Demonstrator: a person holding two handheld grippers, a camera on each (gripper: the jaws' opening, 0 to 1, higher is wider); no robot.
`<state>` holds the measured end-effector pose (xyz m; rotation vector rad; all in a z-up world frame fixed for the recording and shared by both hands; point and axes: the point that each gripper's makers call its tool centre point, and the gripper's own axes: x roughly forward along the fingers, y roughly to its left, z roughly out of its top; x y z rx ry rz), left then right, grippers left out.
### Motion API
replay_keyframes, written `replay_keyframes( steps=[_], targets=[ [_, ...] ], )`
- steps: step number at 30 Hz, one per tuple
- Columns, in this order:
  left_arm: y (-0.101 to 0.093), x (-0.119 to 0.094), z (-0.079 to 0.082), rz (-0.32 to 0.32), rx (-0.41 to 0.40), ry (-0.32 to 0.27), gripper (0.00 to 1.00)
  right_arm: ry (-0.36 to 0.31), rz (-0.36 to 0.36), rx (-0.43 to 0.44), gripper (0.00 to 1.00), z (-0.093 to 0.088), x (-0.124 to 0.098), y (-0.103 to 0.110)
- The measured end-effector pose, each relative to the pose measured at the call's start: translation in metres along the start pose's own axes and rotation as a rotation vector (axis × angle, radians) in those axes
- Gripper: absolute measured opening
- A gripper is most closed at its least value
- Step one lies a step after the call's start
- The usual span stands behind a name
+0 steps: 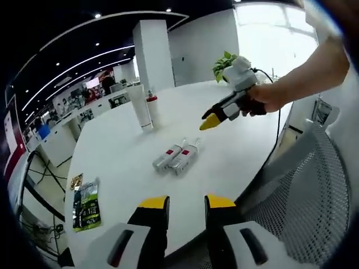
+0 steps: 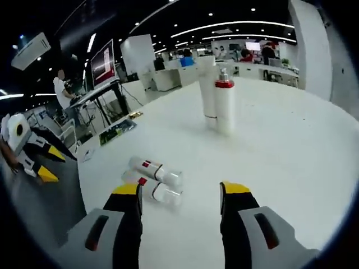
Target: Arrange the skincare products in the storage area until every visible bottle or jar stands upright without overlapping.
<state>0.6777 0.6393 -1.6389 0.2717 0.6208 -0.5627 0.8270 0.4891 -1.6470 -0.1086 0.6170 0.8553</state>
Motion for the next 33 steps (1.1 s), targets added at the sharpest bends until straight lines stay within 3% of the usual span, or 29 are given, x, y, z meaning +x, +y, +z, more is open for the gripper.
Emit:
replay_keyframes(
  steps=[3, 7, 8, 12, 13, 15, 21, 33],
  targets=[
    [0.006, 0.002, -0.010, 0.044, 0.077, 0.046, 0.25, 0.045, 0.029, -0.082, 0.51, -0.002, 0.004, 0.001],
    [0.003, 0.005, -0.017, 0.039, 0.102, 0.081, 0.24, 0.139, 0.098, -0.176, 0.46, -0.019, 0.016, 0.014],
    [0.006, 0.005, -0.017, 0.050, 0.112, 0.081, 0.24, 0.178, 0.103, -0.241, 0.45, -0.026, 0.018, 0.017],
    [0.007, 0.006, -0.021, 0.060, 0.134, 0.102, 0.23, 0.234, 0.096, -0.344, 0.45, -0.033, 0.025, 0.021],
    [0.007, 0.006, -0.023, 0.061, 0.139, 0.112, 0.23, 0.291, 0.072, -0.407, 0.44, -0.039, 0.028, 0.014],
    [0.007, 0.007, -0.024, 0.062, 0.146, 0.123, 0.23, 0.310, 0.088, -0.425, 0.40, -0.042, 0.033, 0.016],
    [0.006, 0.009, -0.029, 0.060, 0.153, 0.149, 0.23, 0.340, 0.112, -0.450, 0.40, -0.040, 0.044, 0.013],
    [0.009, 0.010, -0.028, 0.075, 0.173, 0.149, 0.23, 0.412, 0.237, -0.473, 0.25, -0.051, 0.044, 0.030]
  ],
)
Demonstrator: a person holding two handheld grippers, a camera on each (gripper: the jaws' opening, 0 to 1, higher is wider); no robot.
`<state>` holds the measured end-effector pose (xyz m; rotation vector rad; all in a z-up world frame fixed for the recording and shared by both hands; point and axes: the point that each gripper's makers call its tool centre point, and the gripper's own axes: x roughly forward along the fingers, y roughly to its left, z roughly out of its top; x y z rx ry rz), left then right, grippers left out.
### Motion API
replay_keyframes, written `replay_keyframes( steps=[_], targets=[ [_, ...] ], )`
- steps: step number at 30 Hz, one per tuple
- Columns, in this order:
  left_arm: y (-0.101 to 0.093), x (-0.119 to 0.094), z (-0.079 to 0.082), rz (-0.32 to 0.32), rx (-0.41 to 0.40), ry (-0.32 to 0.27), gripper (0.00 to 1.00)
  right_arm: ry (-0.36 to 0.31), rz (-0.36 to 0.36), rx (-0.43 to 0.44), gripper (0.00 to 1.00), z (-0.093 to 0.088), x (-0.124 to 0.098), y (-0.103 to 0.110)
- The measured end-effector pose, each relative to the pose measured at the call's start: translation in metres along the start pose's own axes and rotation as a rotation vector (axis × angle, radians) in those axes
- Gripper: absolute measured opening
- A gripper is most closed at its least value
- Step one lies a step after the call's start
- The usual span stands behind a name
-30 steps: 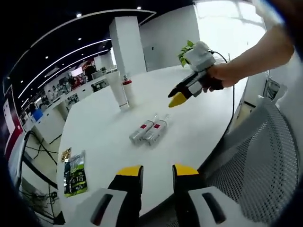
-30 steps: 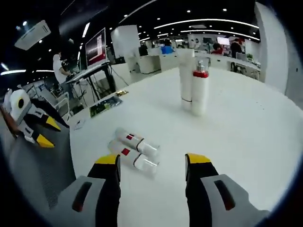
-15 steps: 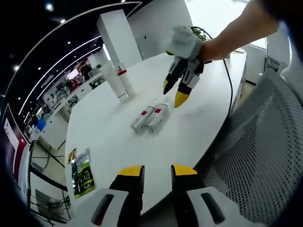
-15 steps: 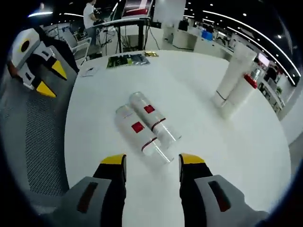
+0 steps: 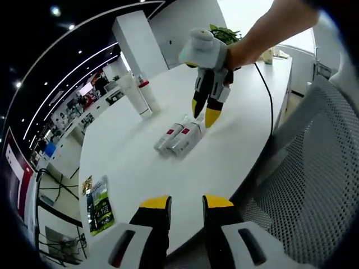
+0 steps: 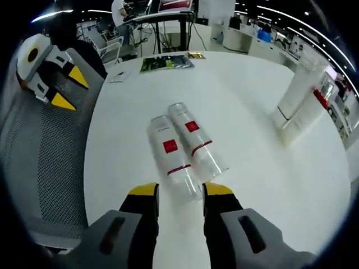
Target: Arrange the skincare products in the storage area until every visible bottle or jar stands upright without overlapping.
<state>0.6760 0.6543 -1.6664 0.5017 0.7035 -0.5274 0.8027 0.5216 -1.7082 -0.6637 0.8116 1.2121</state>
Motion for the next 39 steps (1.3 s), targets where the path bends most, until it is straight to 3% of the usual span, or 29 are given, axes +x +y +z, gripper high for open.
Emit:
replay_keyframes(
  steps=[7, 12, 25, 28, 39],
  targets=[
    [-0.001, 0.001, -0.001, -0.003, 0.012, 0.002, 0.23, 0.050, 0.020, -0.080, 0.25, 0.001, 0.011, 0.009],
    [-0.001, -0.002, 0.005, -0.002, 0.014, -0.031, 0.23, 0.055, 0.034, -0.069, 0.20, 0.000, 0.013, 0.012],
    [-0.001, -0.003, 0.005, 0.002, 0.026, -0.028, 0.23, 0.078, -0.012, -0.065, 0.16, -0.004, 0.016, 0.016],
    [-0.001, -0.003, 0.005, 0.003, 0.027, -0.028, 0.23, 0.063, -0.002, -0.053, 0.16, 0.000, 0.013, 0.022],
    [0.004, -0.005, 0.008, 0.023, 0.033, -0.042, 0.24, 0.004, -0.016, -0.187, 0.15, 0.020, -0.007, 0.048]
  ],
)
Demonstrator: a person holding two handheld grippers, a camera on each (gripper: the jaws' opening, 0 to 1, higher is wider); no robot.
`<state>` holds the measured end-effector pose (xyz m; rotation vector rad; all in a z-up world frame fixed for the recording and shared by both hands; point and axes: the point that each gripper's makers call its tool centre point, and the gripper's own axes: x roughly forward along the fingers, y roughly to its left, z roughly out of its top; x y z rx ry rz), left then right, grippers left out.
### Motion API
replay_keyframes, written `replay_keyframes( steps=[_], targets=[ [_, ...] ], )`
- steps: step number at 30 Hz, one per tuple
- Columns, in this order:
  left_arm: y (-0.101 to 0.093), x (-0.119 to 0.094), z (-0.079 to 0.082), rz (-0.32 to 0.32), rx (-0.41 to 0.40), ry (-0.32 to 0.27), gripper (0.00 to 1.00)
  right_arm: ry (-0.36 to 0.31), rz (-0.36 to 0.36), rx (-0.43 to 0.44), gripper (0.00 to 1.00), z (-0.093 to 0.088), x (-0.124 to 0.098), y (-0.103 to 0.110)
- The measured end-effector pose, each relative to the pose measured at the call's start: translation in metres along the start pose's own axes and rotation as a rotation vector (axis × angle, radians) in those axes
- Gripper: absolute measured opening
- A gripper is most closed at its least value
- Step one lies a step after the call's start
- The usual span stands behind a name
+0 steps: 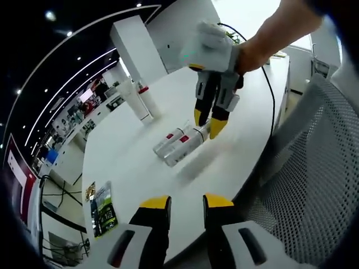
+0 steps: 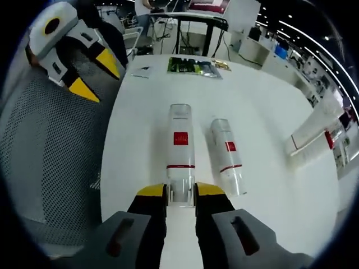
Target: Arrange the skincare products in the storage area until every visible bottle or jar stands upright without overlapping.
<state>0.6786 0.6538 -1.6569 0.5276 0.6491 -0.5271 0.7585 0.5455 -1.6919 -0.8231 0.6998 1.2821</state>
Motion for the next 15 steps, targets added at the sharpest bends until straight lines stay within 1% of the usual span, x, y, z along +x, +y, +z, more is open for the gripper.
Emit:
replay_keyframes(
  steps=[3, 5, 6, 11, 13, 14, 15],
  targets=[
    [0.002, 0.000, 0.000, 0.008, -0.002, -0.004, 0.25, 0.008, -0.005, -0.065, 0.16, 0.002, -0.005, 0.006],
    [0.004, 0.000, 0.001, 0.015, 0.000, -0.010, 0.26, 0.012, -0.012, -0.093, 0.16, 0.004, -0.008, 0.008],
    [0.004, 0.000, 0.001, 0.016, 0.001, -0.013, 0.27, 0.008, -0.017, -0.117, 0.16, 0.006, -0.010, 0.009],
    [0.007, -0.001, 0.004, 0.031, 0.000, -0.030, 0.34, -0.013, -0.038, -0.179, 0.16, 0.019, -0.021, 0.012],
    [0.007, -0.001, 0.005, 0.031, 0.000, -0.035, 0.35, -0.011, -0.055, -0.252, 0.15, 0.023, -0.026, 0.012],
    [0.007, -0.001, 0.005, 0.029, -0.001, -0.036, 0.35, -0.007, -0.057, -0.267, 0.15, 0.024, -0.028, 0.013],
    [0.007, -0.001, 0.006, 0.030, 0.005, -0.039, 0.36, 0.007, -0.067, -0.307, 0.15, 0.024, -0.031, 0.013]
  ],
)
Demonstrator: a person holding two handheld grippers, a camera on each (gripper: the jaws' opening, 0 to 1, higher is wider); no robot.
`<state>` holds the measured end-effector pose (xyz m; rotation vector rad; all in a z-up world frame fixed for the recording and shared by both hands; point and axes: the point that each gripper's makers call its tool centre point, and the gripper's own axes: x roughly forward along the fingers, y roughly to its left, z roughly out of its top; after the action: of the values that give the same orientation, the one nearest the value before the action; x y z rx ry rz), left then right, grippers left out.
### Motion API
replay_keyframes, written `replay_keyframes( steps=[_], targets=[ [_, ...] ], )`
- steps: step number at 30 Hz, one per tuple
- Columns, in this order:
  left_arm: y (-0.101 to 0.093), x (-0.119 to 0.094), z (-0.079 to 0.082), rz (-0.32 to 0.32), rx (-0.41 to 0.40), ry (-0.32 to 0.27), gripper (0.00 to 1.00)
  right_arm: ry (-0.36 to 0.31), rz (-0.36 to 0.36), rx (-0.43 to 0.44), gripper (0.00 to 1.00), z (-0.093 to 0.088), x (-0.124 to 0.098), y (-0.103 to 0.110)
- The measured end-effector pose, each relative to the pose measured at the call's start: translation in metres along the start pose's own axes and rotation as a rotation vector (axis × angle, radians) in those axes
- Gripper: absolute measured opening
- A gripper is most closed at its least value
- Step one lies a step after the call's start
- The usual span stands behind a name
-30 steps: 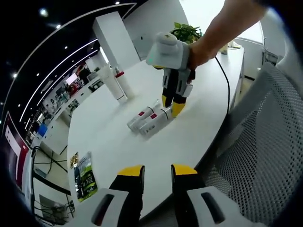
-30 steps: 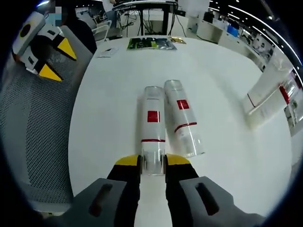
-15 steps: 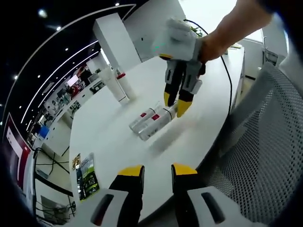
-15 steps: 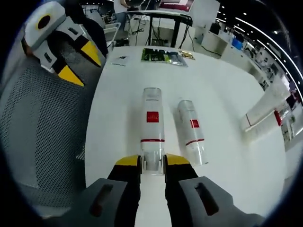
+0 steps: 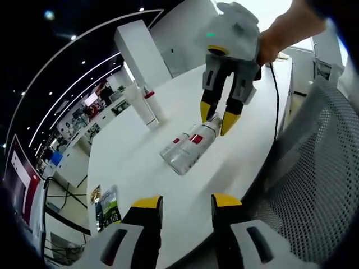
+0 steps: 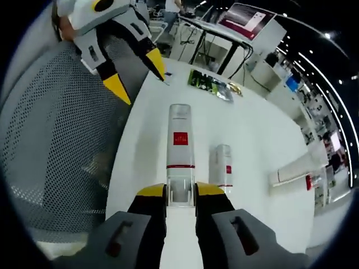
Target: Arrange the skincare products in the storage area until every visible bottle or jar stands upright without overlapping.
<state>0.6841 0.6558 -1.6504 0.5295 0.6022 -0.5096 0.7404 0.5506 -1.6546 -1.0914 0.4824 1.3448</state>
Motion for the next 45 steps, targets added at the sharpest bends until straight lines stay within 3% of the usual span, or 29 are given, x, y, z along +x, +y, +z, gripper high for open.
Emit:
replay_keyframes(
  steps=[4, 9, 19, 22, 28, 45],
  targets=[
    [0.000, 0.000, 0.003, 0.002, 0.004, -0.018, 0.38, 0.020, 0.000, -0.084, 0.15, 0.004, -0.007, 0.006],
    [-0.004, 0.000, 0.006, -0.016, 0.024, -0.041, 0.38, 0.050, 0.010, -0.254, 0.15, 0.015, -0.012, 0.017],
    [-0.014, 0.002, 0.006, -0.056, 0.064, -0.042, 0.38, 0.013, 0.045, -0.377, 0.15, 0.054, -0.009, 0.030],
    [-0.017, 0.002, 0.005, -0.069, 0.080, -0.037, 0.34, 0.010, 0.056, -0.418, 0.16, 0.059, -0.005, 0.032],
    [-0.020, 0.000, 0.006, -0.076, 0.129, -0.039, 0.23, -0.010, 0.080, -0.440, 0.16, 0.071, -0.002, 0.034],
    [-0.020, -0.003, 0.004, -0.118, 0.089, -0.011, 0.19, -0.013, 0.067, -0.471, 0.17, 0.066, 0.009, 0.036]
  ],
)
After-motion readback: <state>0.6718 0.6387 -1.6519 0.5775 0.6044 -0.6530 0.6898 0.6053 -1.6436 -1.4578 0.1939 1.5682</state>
